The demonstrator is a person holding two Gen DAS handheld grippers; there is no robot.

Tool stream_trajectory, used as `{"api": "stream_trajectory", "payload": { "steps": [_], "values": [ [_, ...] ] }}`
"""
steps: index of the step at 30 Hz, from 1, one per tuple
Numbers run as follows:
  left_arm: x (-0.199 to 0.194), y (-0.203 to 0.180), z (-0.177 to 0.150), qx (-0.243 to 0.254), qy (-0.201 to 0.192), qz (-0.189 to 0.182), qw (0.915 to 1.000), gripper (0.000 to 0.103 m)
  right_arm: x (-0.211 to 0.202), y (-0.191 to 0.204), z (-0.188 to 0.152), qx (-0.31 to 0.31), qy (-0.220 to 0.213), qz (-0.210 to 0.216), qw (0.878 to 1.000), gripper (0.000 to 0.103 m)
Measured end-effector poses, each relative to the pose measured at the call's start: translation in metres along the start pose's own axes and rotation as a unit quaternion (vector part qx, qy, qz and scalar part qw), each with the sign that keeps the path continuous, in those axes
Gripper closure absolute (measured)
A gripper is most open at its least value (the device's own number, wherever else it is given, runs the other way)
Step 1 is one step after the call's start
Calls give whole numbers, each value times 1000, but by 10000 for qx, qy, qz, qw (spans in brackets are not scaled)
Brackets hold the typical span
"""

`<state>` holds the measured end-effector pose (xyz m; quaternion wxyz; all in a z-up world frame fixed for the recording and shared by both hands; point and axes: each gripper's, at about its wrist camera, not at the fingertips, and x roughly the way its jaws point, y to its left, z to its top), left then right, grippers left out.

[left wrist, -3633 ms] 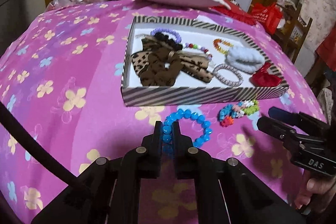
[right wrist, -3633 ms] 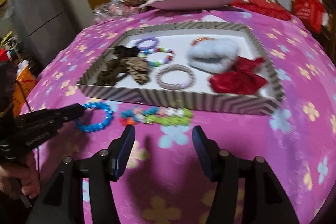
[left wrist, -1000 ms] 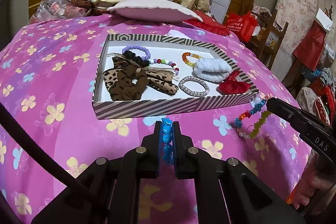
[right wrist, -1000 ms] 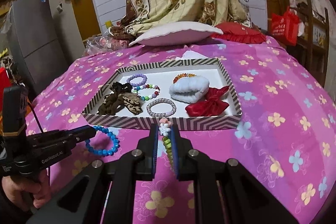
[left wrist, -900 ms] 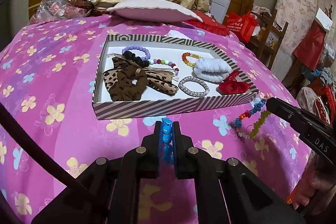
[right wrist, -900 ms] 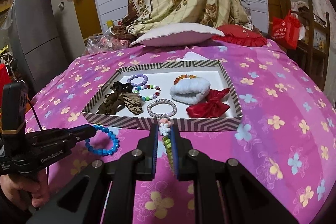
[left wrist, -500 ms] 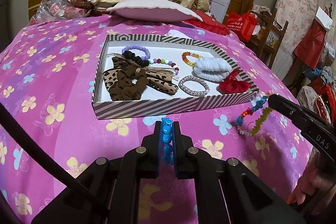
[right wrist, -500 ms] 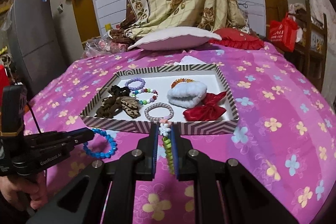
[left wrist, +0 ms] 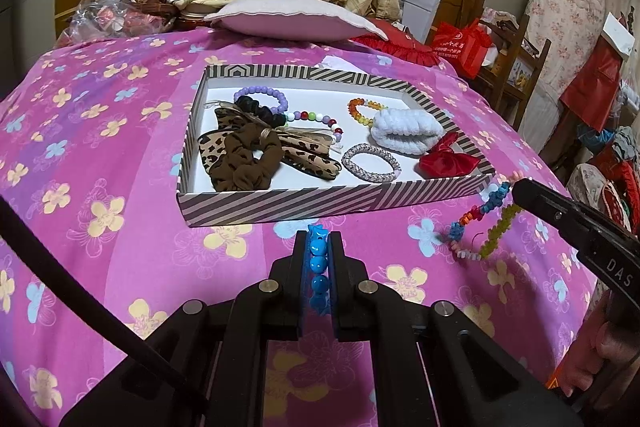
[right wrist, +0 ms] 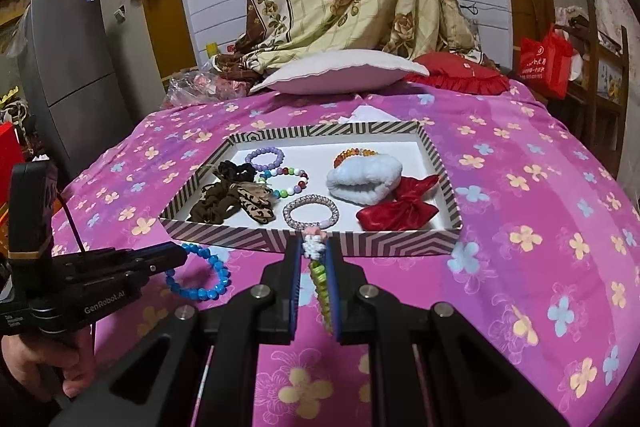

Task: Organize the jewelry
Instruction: 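Lift blue bracelet with left tool while right tool lifts multicolour bracelet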

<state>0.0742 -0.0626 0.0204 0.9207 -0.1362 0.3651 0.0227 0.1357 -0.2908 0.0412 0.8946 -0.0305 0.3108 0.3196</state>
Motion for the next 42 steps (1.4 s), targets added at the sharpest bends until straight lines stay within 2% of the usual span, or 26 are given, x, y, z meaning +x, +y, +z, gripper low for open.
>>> {"api": "stream_trajectory", "payload": {
  "steps": [6, 42],
  "values": [
    [0, 1, 0, 6, 7, 10, 10000, 103, 0, 7, -1, -169, 22, 2, 9999, 91],
    [0, 3, -1, 10, 7, 5, 10000, 103, 1, 12, 1, -211, -30, 31, 9998, 91]
  ]
}}
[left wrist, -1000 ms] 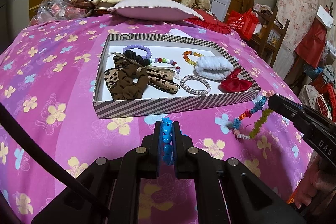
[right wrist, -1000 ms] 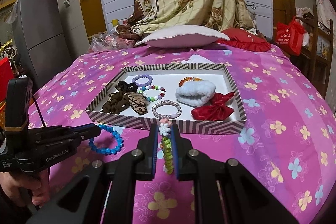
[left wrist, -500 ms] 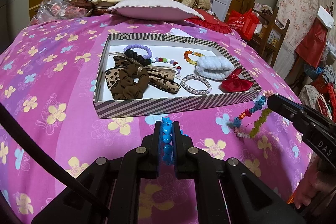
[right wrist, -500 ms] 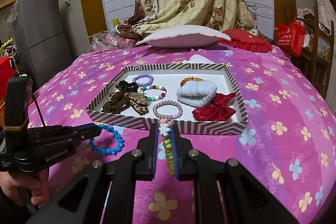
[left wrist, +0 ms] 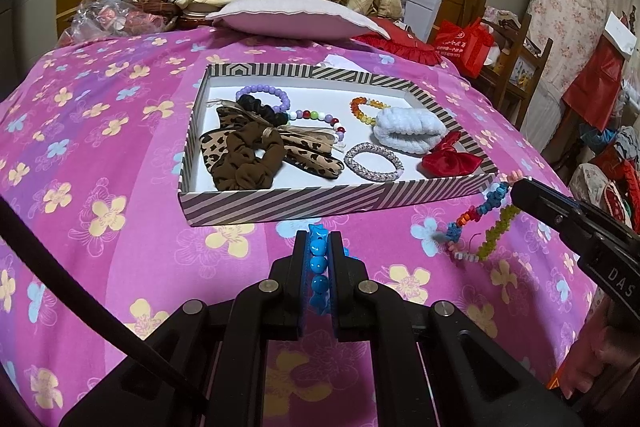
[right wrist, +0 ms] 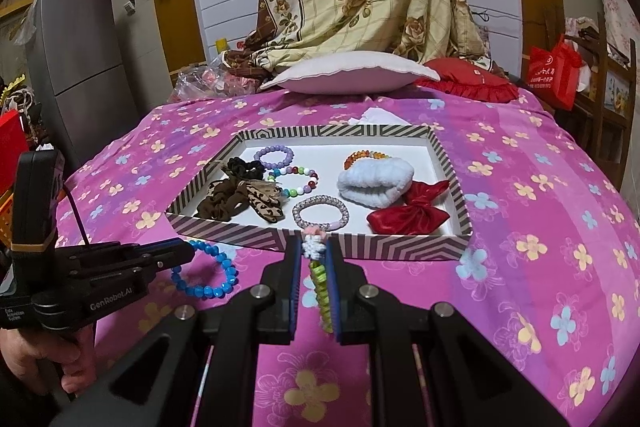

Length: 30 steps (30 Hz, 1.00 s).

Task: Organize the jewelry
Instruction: 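Lift blue bracelet with left tool while right tool lifts multicolour bracelet, then carry blue bracelet into box with left tool while right tool carries multicolour bracelet there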

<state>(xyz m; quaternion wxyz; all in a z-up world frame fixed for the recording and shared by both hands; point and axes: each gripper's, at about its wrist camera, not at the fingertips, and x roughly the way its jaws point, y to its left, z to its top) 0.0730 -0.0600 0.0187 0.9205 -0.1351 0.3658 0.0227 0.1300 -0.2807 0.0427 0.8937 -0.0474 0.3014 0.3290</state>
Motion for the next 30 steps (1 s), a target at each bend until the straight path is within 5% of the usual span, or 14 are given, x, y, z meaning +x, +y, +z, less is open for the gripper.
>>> {"api": "stream_trajectory", "payload": {
  "steps": [13, 19, 30],
  "values": [
    [-30, -19, 21, 56, -319, -614, 9976, 103, -20, -12, 14, 172, -269, 80, 9995, 91],
    [-38, -31, 52, 169, -408, -600, 9972, 103, -21, -23, 44, 241, -347, 5, 9991, 91],
    [24, -43, 142, 230, -252, -478, 9983, 103, 25, -62, 116, 525, -283, -165, 9981, 91]
  ]
}}
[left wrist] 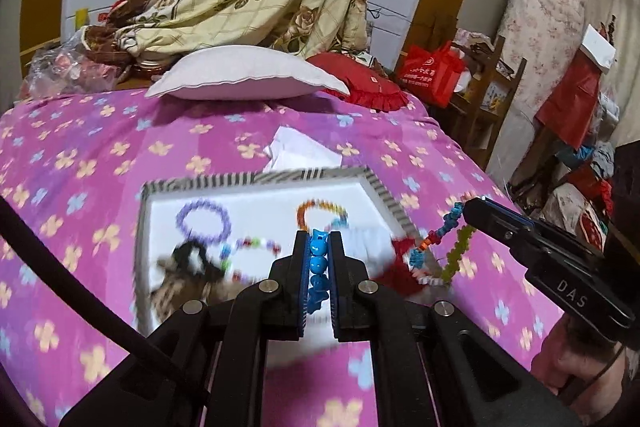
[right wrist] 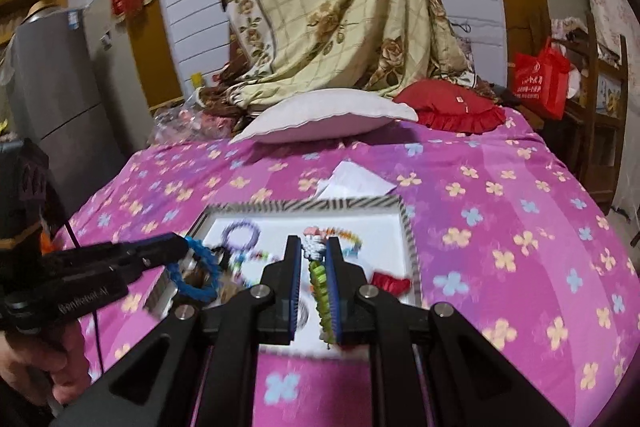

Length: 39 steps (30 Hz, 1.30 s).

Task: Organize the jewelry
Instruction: 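Carry blue bracelet into box with left tool while right tool carries multicolour bracelet there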

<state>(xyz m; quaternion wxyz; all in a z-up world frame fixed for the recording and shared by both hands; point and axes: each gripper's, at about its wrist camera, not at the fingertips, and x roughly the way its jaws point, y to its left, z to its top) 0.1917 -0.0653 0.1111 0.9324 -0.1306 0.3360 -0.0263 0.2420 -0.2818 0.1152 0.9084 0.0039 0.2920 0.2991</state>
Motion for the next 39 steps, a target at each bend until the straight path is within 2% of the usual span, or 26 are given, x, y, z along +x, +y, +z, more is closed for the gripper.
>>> {"api": "stream_trajectory", "payload": {
  "steps": [5, 8, 13, 15, 20, 23, 28, 31, 39],
  "values": [
    [53, 8, 32, -172, 81, 44, 9998, 103, 55, -25, 19, 356, 263, 83, 9990, 91],
    [82, 15, 37, -312, 176, 70, 9993, 103, 88, -38, 21, 502, 442, 121, 9977, 91],
    [118, 25, 32, -477, 461, -17, 9978, 103, 133, -49, 23, 463, 708, -233, 9961, 91],
    [126, 31, 31, -546, 498, -78, 9972, 103, 137, -51, 23, 497, 667, -438, 9956, 91],
    [135, 53, 28, -821, 717, 38, 9940, 103, 149, -52, 21, 470, 764, -662, 9938, 91],
    [138, 59, 23, -856, 843, 220, 9925, 103, 162, -48, 13, 478, 1003, -539, 9923, 91],
    [137, 60, 22, -743, 873, 553, 9919, 103, 169, -42, 5, 596, 1083, -232, 9921, 88],
    [136, 58, 23, -580, 837, 813, 9915, 96, 167, -44, 4, 757, 1012, -110, 9919, 82],
    [123, 69, 23, -862, 774, 955, 9887, 90, 148, -47, 5, 772, 930, -199, 9925, 81]
  ]
}}
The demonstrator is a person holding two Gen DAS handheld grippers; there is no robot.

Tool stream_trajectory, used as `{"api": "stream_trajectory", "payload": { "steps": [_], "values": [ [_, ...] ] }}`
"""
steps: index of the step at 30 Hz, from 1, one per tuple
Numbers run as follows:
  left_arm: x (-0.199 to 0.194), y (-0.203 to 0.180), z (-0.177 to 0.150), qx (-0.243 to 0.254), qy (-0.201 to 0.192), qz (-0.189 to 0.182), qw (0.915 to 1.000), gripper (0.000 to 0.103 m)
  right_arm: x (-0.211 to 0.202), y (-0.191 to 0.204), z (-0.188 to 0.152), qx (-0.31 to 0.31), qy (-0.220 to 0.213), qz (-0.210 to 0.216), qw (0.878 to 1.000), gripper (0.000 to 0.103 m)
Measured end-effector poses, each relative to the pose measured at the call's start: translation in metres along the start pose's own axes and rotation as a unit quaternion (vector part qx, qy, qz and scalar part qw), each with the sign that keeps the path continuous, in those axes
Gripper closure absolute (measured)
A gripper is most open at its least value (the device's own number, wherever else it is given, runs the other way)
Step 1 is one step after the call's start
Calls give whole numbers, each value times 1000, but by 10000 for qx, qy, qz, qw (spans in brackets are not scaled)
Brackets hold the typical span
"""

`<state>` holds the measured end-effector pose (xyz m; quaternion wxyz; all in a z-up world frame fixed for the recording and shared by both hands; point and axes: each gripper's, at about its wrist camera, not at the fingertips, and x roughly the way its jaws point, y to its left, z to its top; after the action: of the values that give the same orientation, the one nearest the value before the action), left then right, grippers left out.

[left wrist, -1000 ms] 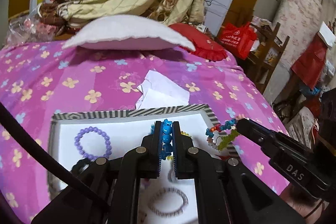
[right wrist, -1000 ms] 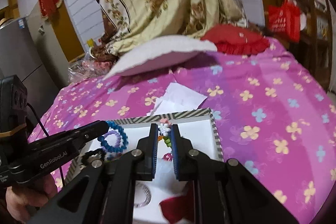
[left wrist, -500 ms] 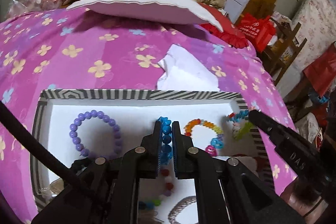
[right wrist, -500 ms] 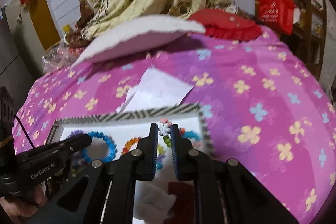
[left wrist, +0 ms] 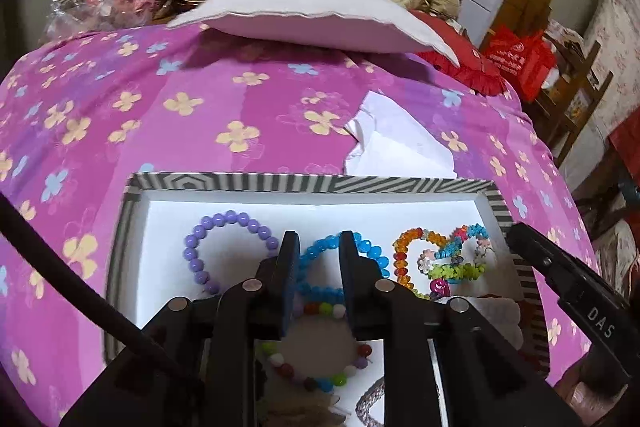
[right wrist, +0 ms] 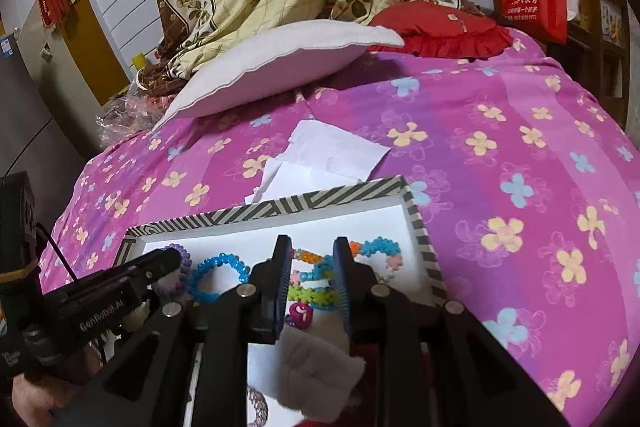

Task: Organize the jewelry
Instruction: 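Carry blue bracelet into box with left tool while right tool carries multicolour bracelet there, then open both tools to release the bracelets in the box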

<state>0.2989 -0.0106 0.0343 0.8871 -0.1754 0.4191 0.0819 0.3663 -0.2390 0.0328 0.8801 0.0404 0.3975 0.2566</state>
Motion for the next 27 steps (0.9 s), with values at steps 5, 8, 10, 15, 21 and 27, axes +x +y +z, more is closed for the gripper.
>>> {"api": "stream_trajectory", "payload": {
  "steps": [5, 8, 10, 15, 21, 27],
  "values": [
    [-41, 3, -11, -46, -278, 71, 9996, 85, -39, 11, -15, -194, -48, -29, 9998, 81],
    [-74, 0, -25, 149, -546, 174, 9982, 68, -72, 24, -30, -482, -93, -44, 9988, 68],
    [-107, 2, -41, 144, -787, 162, 9967, 58, -96, 33, -41, -650, -170, -70, 9977, 41],
    [-163, 4, -82, 362, -888, 286, 9950, 41, -155, 44, -79, -781, -388, -16, 9962, 27],
    [-194, 18, -156, 500, -752, 582, 9942, 41, -187, 44, -145, -1034, -25, -160, 9945, 23],
    [-206, -10, -178, 1175, -1057, 815, 9841, 41, -211, 34, -164, -878, -258, -348, 9952, 23]
  ]
}}
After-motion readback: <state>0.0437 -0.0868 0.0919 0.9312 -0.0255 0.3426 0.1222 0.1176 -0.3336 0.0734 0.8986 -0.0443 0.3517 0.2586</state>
